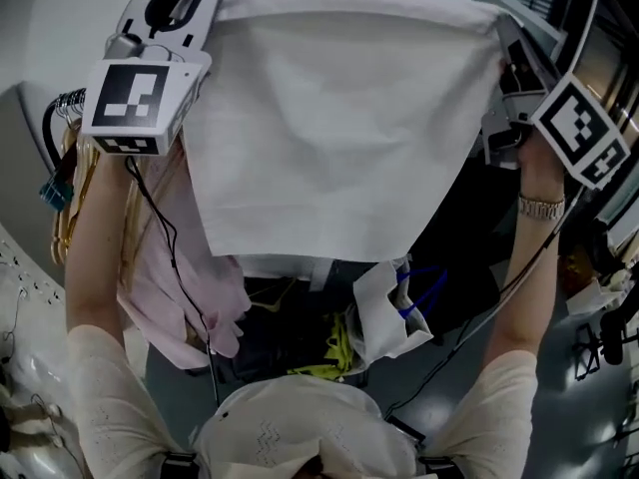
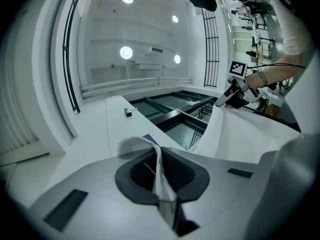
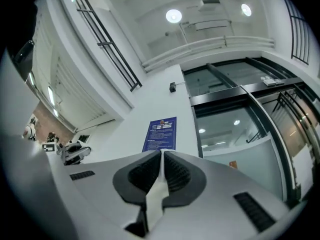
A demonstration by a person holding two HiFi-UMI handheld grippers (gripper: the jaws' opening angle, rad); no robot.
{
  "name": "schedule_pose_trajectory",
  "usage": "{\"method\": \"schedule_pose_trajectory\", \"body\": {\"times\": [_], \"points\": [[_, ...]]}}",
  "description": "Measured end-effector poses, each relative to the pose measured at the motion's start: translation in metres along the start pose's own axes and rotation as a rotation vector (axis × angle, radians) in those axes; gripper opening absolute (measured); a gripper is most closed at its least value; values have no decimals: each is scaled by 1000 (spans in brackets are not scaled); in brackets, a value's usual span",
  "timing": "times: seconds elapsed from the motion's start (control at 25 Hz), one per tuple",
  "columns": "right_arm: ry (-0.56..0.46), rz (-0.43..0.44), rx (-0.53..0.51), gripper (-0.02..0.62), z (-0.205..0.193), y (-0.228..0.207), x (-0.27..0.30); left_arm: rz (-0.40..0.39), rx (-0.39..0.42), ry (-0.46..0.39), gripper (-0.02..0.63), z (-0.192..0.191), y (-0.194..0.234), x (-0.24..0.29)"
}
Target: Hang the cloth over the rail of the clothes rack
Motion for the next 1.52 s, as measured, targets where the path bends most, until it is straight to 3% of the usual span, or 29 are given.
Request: {"method": "schedule_pose_trajectory", "body": {"times": [0.2,0.48,0.72,0.84,0.92,1.08,1.2,1.28,1.4,1.52], "points": [[-10,26,-19,23,7,-16,41,10,16,42,21,-14,16,44],[165,106,5,23,-27,-43,98,-78,74,210,21,-53,15,82],[231,266,-75,25,-47,-47,114,-100,371,302,21,-71,2,89],[274,335,-124,25,-54,-51,120,-105,462,345,21,-83,-7,96],[296,346,-153,41,-62,-58,123,-123,449,360,21,-91,-11,100],[372,393,-165,92,-75,-70,125,-170,336,384,21,-108,-18,102],[405,436,-187,106,-79,-78,122,-165,317,375,21,-112,-21,100],[415,396,-187,109,-79,-99,119,-166,310,392,21,-116,-20,100],[382,299,-168,109,-66,-129,107,-174,289,393,21,-114,-17,100],[305,399,-260,109,-44,-84,103,-159,300,323,21,-102,-20,100]]}}
Point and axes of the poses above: the fingertips, and each gripper's own axes: x forward along the fingers, y to its left, z out of its top, the point moved 6 cm from there along -x, backward along the fingers, and after that the axes turned 5 degrees about y, right-handed, at the moved point
